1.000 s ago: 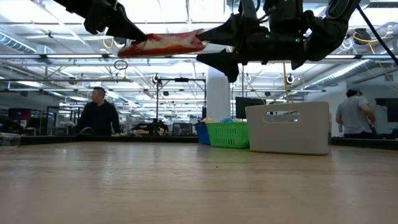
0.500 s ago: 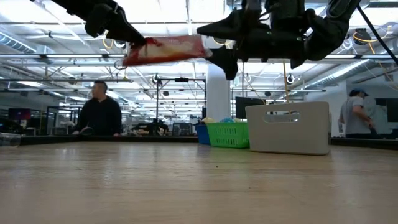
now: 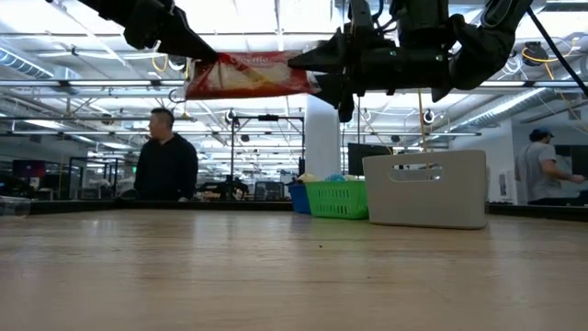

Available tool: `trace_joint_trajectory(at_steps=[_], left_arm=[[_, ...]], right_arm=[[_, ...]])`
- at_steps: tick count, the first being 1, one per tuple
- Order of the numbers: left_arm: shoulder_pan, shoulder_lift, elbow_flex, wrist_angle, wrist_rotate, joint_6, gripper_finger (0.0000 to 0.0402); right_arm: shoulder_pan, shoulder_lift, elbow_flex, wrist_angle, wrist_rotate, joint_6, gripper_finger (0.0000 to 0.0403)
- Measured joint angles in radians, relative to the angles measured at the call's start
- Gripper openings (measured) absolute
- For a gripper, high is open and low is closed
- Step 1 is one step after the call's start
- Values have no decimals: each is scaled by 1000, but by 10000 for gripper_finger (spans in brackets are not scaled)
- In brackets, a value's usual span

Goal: Pick & Place Food Item
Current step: Put the red popcorn bag into the gray bin

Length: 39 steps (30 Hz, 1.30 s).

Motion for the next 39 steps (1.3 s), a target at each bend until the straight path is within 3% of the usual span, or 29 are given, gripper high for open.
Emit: trace_joint_trajectory(at_steps=[11, 17, 22, 27, 32, 39], left_arm=[[0, 0, 0, -1, 1, -32, 5], [3, 0, 0, 0, -17, -201, 18], [6, -6, 0, 7, 31, -337, 96], [3, -77, 0, 7, 51, -335, 191], [-2, -209, 0, -19, 55, -310, 255], [2, -322, 0, -222, 52, -336, 297]], right_arm=[[0, 0, 0, -4, -4, -62, 20], [0, 0, 0, -9, -3, -87, 5], [-5, 0, 0, -22, -6, -87, 3], [-52, -76, 5, -64, -109, -49, 2], [-103, -250, 45, -346, -182, -24, 1], [-117, -438, 297, -1235, -129, -103, 1]])
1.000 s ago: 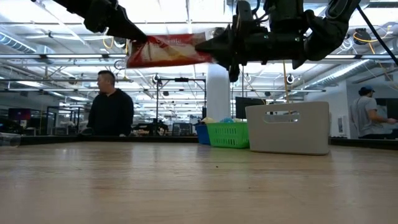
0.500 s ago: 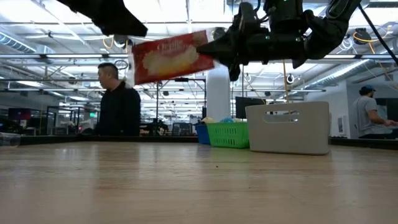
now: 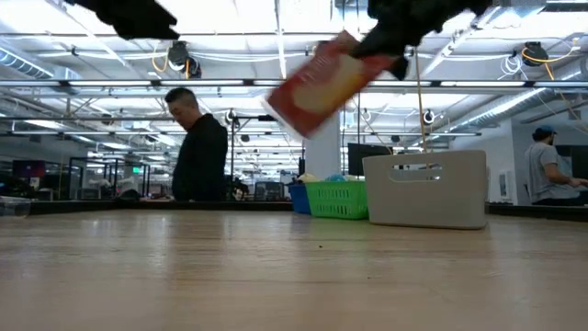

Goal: Pick & Place Food Item
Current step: Put the red popcorn bag into the gray bin

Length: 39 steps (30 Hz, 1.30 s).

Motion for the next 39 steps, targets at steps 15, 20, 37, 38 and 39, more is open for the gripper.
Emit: trace_joint_trajectory(at_steps=[15, 20, 37, 38, 39], left_arm=[[4, 70, 0, -104, -13, -66, 310], [4, 91, 0, -100, -46, -76, 310], [5, 100, 0, -85, -81, -92, 310], [5, 100, 0, -85, -81, -92, 310], [5, 100, 0, -85, -81, -92, 310]], right_arm=[[0, -82, 243, -608, 76, 26, 0], [-2, -120, 239, -756, 76, 69, 0], [-2, -119, 34, -689, -111, 107, 0], [-2, -119, 19, -679, -110, 107, 0], [-2, -119, 3, -667, -109, 110, 0]])
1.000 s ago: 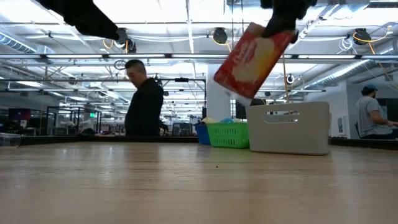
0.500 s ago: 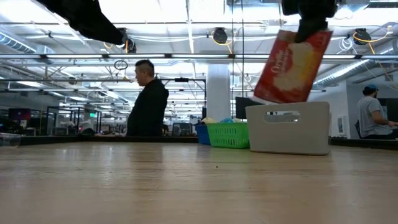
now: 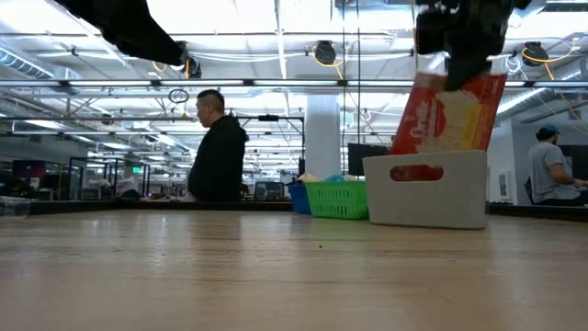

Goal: Pick & Place Food Item
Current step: Put the red popcorn bag into the gray bin

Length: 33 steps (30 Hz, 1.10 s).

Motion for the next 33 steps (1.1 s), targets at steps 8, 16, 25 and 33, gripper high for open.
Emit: trace_joint_trajectory(at_steps=[8, 16, 25, 33], left_arm=[[0, 0, 0, 0, 0, -9, 310], [0, 0, 0, 0, 0, -10, 310], [0, 0, 0, 0, -42, -9, 310], [0, 0, 0, 0, -42, -20, 310]], right_arm=[[0, 3, -129, 168, 10, 4, 3], [0, 2, -157, 190, 108, -47, 31], [2, 3, -158, 189, 222, -116, 166], [1, -37, -157, 188, 291, -168, 251]])
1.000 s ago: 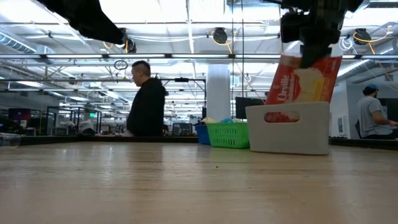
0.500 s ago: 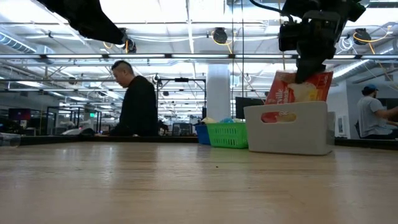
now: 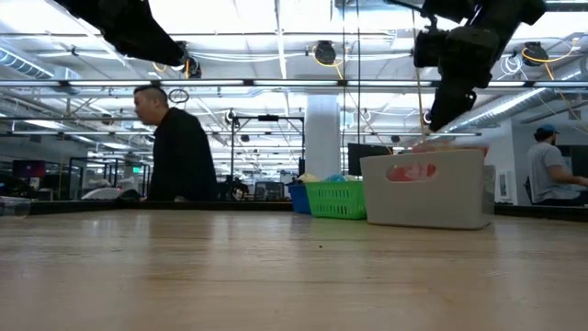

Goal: Pick & Place Food Item
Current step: Put the red popcorn bag into the gray bin, then return to home position

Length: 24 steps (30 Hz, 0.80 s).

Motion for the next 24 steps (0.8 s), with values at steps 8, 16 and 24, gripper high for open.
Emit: trace_joint_trajectory(at_steps=[8, 16, 24], left_arm=[[0, 0, 0, 0, 0, 37, 310], [-3, -40, -2, 19, -10, 203, 310], [41, -204, -21, -92, 137, 114, 310]], right_arm=[[0, -142, 1, 2, 31, -2, 267], [0, -285, 2, 69, 26, 2, 260], [0, -434, 2, -31, 25, -18, 264]])
